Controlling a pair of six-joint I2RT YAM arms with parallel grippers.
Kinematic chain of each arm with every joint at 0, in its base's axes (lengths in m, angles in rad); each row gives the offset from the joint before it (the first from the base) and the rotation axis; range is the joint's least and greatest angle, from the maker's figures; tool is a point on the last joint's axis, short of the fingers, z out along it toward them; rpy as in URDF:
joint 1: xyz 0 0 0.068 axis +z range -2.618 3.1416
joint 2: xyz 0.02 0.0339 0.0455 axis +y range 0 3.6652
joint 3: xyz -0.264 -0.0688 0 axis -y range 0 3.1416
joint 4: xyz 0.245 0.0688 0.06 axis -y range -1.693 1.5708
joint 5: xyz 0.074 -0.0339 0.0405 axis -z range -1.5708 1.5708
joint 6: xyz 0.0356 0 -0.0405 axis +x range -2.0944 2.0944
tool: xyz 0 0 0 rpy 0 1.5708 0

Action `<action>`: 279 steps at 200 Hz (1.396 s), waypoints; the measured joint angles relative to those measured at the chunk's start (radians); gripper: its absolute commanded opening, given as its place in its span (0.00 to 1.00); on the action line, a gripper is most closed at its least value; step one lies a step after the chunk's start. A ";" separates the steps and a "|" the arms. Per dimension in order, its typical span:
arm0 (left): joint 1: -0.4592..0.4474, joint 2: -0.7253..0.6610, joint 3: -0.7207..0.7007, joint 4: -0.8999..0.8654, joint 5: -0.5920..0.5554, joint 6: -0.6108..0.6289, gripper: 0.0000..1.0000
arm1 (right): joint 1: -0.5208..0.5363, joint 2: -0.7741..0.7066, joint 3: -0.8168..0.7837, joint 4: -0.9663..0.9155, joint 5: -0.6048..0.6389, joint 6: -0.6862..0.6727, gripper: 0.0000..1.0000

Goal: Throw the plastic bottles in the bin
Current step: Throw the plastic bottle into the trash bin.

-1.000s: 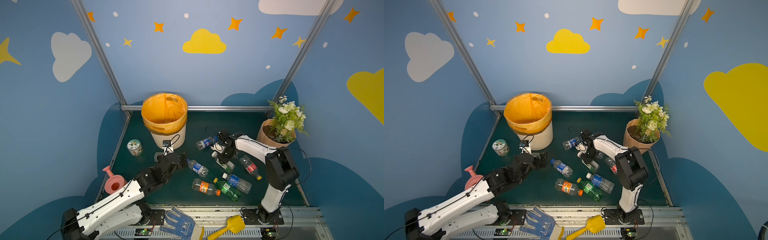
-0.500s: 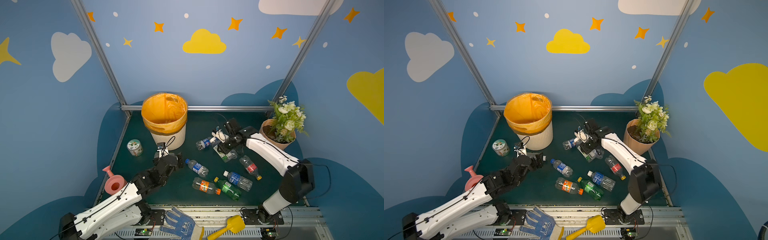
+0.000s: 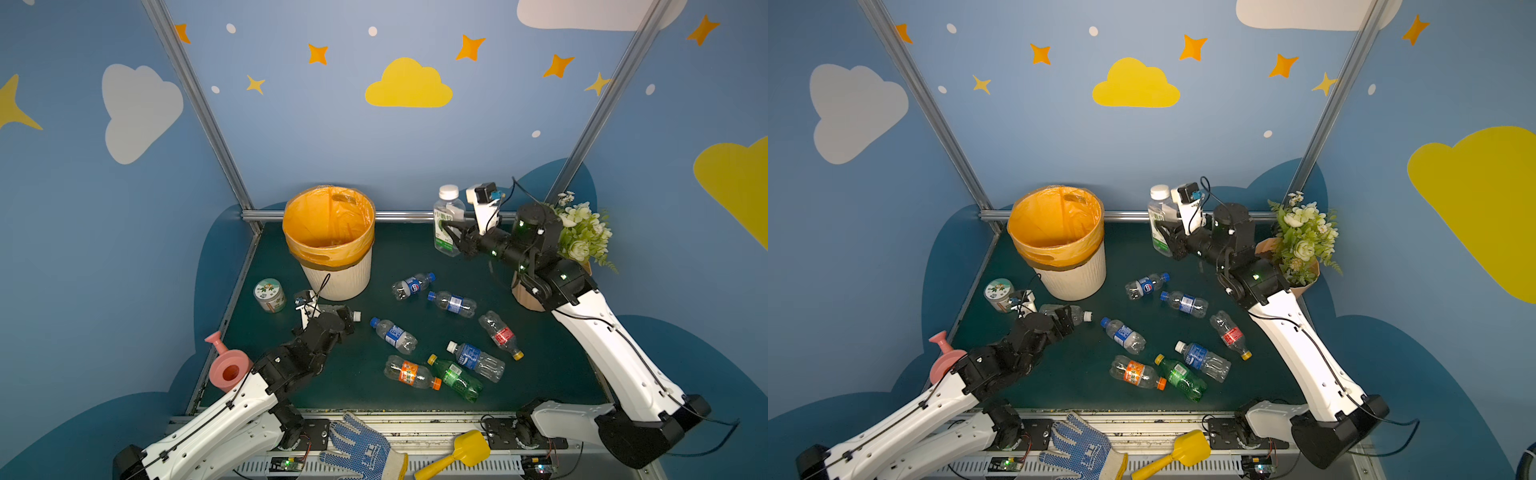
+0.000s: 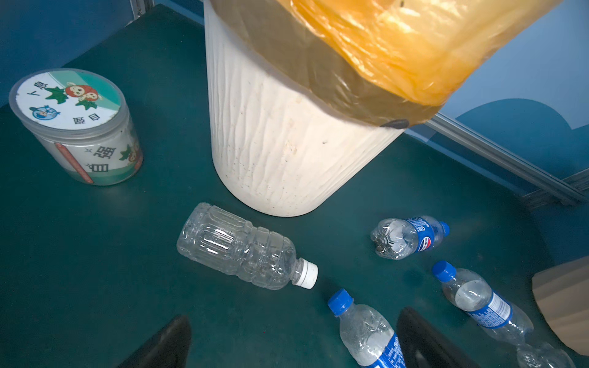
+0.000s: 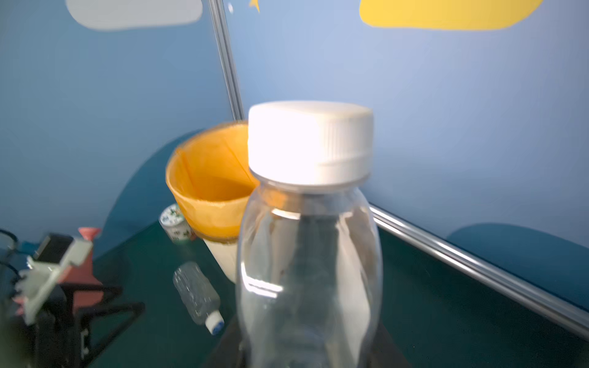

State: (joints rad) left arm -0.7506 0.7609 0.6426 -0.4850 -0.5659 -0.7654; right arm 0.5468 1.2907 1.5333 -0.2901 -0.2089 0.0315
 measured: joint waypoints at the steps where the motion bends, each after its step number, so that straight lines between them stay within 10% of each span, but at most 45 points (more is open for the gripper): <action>1: 0.000 0.000 0.000 -0.001 0.000 0.000 1.00 | 0.000 0.004 0.005 0.007 -0.004 0.007 0.32; 72: 0.005 -0.015 0.000 -0.039 0.011 -0.032 1.00 | 0.071 0.624 0.664 0.224 -0.217 0.296 0.37; 104: 0.005 0.020 0.010 -0.052 0.021 -0.024 1.00 | 0.105 0.973 1.099 0.026 -0.280 0.320 0.84; 131: 0.006 0.053 0.033 -0.069 0.032 -0.012 1.00 | 0.095 1.062 1.192 -0.123 -0.296 0.331 0.90; 164: 0.007 0.053 0.041 -0.069 0.047 0.006 1.00 | 0.039 0.896 1.043 -0.185 -0.274 0.295 0.91; 240: -0.011 0.055 0.041 -0.017 0.064 0.019 1.00 | -0.009 0.025 0.310 -0.026 -0.122 0.045 0.94; 279: -0.100 0.104 0.065 0.007 0.051 0.058 1.00 | -0.078 -0.089 -0.040 -0.002 -0.046 0.013 0.95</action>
State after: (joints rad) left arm -0.8509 0.8650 0.7074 -0.4778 -0.5144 -0.7074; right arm 0.4686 1.2015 1.4929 -0.2920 -0.2546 0.0444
